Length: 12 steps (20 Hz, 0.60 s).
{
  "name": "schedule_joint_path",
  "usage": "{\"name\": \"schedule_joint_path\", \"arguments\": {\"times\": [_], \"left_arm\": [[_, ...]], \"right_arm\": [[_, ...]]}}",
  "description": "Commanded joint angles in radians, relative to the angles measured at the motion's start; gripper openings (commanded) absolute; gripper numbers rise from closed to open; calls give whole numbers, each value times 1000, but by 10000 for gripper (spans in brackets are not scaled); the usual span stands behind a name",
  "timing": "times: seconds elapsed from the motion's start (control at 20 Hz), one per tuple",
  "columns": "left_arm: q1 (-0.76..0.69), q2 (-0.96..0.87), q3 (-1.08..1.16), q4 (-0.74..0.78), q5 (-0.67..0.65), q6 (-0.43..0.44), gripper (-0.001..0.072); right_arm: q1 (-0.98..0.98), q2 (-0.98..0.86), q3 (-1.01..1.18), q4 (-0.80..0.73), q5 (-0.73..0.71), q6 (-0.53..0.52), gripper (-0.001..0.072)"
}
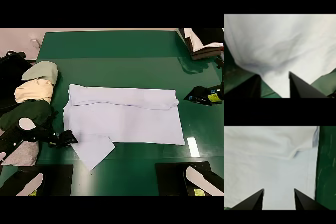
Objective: Fold the shirts.
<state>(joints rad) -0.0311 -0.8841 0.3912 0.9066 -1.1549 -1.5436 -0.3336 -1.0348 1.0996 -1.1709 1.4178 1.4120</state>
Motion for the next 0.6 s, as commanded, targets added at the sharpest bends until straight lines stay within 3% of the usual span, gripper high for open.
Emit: {"name": "schedule_joint_path", "arguments": {"times": [0.0,0.05,0.15,0.25,0.35,0.55], "left_arm": [[0,1,-8,-53,30,60,139],[0,2,-7,-55,38,69,23],[0,2,4,-51,24,89,22],[0,2,24,-45,-14,114,22],[0,2,28,-46,-39,140,22],[0,2,29,-46,-33,151,22]], "right_arm": [[-2,2,-1,-11,27,0,427],[-10,3,-7,-10,39,0,427],[-50,24,-75,-37,55,0,427],[-119,55,-189,-164,84,2,430],[-223,76,-319,-264,101,24,502],[-394,-11,-537,-179,74,26,511]]}}
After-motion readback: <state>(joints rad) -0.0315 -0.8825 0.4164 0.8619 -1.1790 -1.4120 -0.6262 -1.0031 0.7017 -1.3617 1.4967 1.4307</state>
